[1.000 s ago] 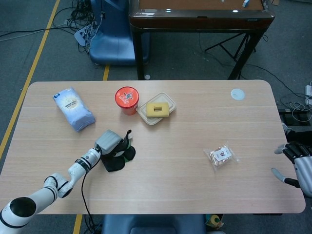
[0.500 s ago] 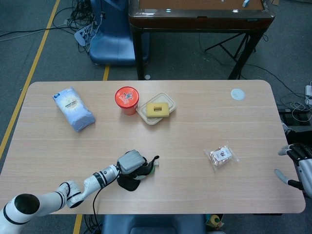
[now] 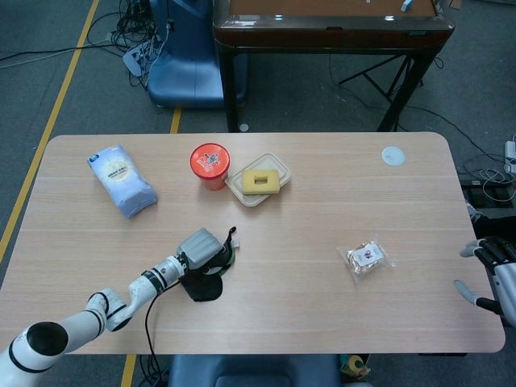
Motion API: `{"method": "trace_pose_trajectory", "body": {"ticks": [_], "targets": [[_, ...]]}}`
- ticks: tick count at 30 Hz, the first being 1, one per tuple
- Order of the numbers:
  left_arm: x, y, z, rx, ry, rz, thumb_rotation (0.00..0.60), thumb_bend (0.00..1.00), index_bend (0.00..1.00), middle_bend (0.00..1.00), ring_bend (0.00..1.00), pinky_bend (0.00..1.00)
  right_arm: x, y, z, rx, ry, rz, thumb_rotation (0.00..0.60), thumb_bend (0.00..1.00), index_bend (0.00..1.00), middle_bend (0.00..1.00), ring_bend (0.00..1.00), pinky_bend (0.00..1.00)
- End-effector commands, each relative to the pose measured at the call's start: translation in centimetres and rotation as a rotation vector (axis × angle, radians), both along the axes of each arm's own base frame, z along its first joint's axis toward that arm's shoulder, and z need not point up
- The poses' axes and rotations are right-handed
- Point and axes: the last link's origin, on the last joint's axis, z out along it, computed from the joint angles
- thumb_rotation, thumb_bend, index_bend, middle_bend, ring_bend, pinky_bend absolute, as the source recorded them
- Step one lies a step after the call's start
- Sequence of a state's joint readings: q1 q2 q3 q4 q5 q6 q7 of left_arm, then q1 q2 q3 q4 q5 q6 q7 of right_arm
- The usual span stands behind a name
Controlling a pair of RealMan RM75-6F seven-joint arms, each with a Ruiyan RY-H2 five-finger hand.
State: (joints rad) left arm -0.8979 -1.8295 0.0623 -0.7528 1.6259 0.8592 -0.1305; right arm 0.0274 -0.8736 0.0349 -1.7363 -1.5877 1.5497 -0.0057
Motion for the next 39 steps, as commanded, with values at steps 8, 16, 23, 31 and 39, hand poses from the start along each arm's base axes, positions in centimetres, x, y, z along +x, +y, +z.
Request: {"method": "trace_pose_trajectory", "body": {"ticks": [8,16,23,31,39], "targets": [[-4.0,1.7,4.4,0.132,0.087,0.014,0.600,0.33,0.64,0.67,0.68,0.99,0.1,0.0,-0.1,0.002,0.000,0.005,0.600,0.28,0.40,0.36,0.24,0.29],[-7.4,0.3,8.6,0.158,0.141,0.045,0.600,0.33,0.64,0.67,0.68,0.99,0.2,-0.1,-0.1,0.005,-0.004,0.014,0.600,0.28,0.40,0.36,0.24,0.29],[-9.2,-0.3,12.2,0.231,0.171,0.068,0.600,0.33,0.64,0.67,0.68,0.99,0.2,-0.3,-0.1,0.008,-0.007,0.021,0.600,0.28,0.40,0.36,0.24,0.29],[-9.0,-0.7,16.2,0.320,0.170,0.065,0.600,0.33,0.65,0.67,0.68,0.99,0.2,-0.4,-0.2,0.011,-0.010,0.024,0.600,0.28,0.40,0.36,0.24,0.29],[-8.7,-1.5,14.6,0.263,0.122,0.129,0.600,0.33,0.61,0.64,0.66,0.98,0.3,-0.6,-0.5,0.017,-0.013,0.030,0.600,0.28,0.40,0.36,0.24,0.29]]}}
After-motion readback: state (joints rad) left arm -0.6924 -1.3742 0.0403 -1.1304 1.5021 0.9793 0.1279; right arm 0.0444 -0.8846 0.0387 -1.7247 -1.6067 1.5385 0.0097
